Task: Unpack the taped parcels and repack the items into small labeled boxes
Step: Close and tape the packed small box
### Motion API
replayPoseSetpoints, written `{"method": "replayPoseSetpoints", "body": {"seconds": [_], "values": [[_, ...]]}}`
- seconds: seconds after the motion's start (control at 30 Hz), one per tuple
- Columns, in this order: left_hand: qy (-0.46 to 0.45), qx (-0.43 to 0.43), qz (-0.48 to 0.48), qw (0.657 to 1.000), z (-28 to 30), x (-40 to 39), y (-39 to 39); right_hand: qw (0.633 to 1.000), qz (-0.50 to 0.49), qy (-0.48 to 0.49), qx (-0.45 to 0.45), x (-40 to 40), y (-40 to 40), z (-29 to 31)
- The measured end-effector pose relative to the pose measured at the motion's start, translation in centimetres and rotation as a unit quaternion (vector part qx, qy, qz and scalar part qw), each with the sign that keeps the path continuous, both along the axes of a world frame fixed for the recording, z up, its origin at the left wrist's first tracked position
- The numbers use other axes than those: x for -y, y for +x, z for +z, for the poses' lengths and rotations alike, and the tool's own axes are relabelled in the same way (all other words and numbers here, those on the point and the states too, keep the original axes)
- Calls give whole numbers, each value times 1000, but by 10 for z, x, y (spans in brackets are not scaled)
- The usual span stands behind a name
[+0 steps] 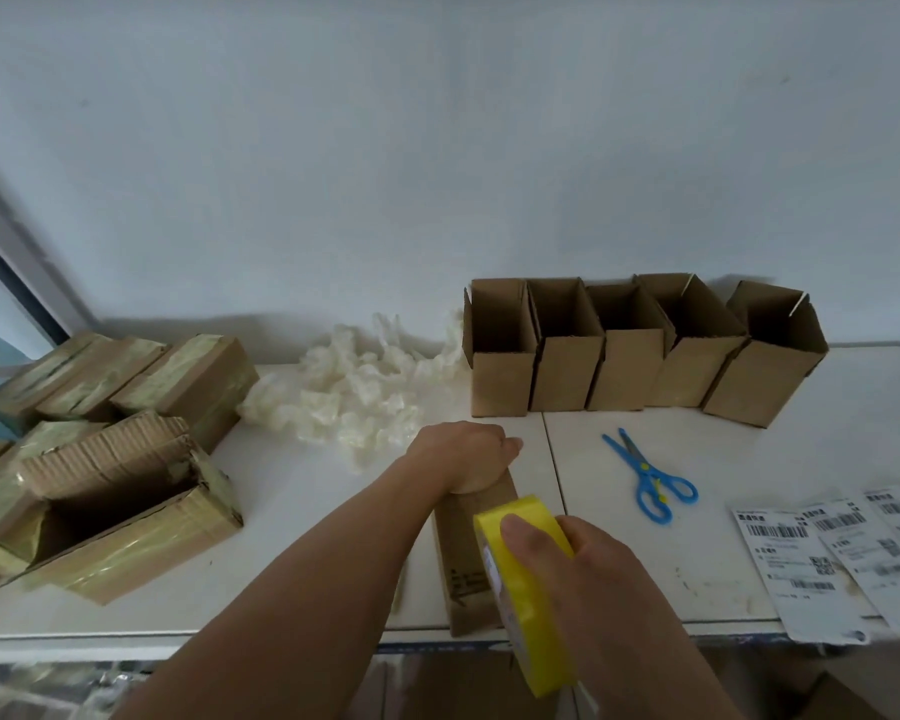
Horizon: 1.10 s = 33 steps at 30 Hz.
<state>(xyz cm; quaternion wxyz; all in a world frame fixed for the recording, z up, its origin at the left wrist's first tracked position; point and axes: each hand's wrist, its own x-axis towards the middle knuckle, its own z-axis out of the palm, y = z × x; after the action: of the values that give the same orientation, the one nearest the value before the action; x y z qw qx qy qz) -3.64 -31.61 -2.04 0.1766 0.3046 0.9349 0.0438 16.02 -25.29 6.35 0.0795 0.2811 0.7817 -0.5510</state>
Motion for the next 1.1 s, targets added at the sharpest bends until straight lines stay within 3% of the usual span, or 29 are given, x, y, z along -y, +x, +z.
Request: {"method": "replayPoseSetpoints", "body": {"seconds": [0.27, 0.37, 0.5, 0.63, 0.87, 1.1], "values": [[24, -64, 2, 998, -2, 2, 10, 996, 63, 14, 69, 2, 21, -30], [67, -167, -6, 984, -6, 5, 15, 996, 42, -4, 75, 4, 23, -36], [87, -343, -53, 934, -4, 6, 26, 996, 29, -42, 75, 8, 25, -45], [65, -302, -59, 949, -2, 4, 35, 995, 52, -30, 79, 11, 26, -49], [139, -313, -25, 939, -12, 23, 60, 995, 69, -16, 69, 13, 28, -53], [97, -151, -6, 984, -3, 50, 87, 996, 71, -19, 54, 16, 36, -60]]}}
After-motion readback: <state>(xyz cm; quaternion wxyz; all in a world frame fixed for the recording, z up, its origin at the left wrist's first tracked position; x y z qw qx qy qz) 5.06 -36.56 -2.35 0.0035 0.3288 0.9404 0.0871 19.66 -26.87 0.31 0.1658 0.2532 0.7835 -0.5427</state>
